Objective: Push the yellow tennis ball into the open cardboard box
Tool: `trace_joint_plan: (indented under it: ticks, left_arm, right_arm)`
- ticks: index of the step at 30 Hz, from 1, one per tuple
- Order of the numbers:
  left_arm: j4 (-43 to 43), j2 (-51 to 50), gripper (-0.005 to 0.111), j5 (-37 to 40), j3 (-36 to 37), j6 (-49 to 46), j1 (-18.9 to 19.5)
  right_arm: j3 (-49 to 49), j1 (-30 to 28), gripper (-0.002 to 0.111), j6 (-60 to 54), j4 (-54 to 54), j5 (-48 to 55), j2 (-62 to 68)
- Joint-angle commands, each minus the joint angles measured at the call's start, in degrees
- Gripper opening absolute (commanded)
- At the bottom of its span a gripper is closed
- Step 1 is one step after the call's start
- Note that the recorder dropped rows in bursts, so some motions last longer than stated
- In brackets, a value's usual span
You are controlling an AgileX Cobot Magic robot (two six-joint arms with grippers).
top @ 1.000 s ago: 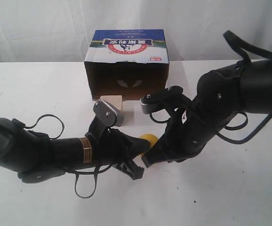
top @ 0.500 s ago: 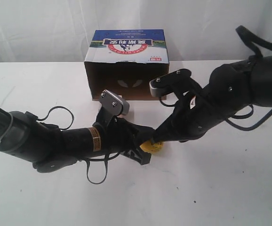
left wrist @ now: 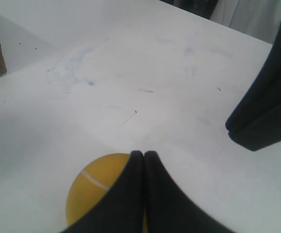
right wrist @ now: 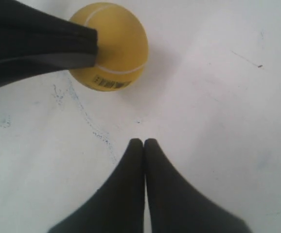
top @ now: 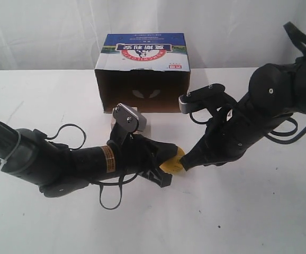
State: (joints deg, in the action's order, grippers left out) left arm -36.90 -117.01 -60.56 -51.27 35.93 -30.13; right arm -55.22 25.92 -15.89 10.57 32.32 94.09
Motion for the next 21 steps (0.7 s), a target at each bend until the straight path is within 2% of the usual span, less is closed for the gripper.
trace_joint_plan:
  ticks: [1, 9, 21]
  left_arm:
    - [-1.2, -1.7, 0.000, 7.6, 1.1, 0.1, 0.1]
    - [-1.2, -1.7, 0.000, 2.0, 1.1, 0.1, 0.1]
    - [-1.2, -1.7, 0.000, 0.2, 1.1, 0.1, 0.1]
  right_arm:
    - [-0.1, -0.3, 0.000, -0.7, 0.3, 0.2, -0.5]
    - [-0.1, -0.3, 0.000, -0.7, 0.3, 0.2, -0.5]
    - [-0.1, -0.3, 0.000, -0.6, 0.4, 0.2, -0.5]
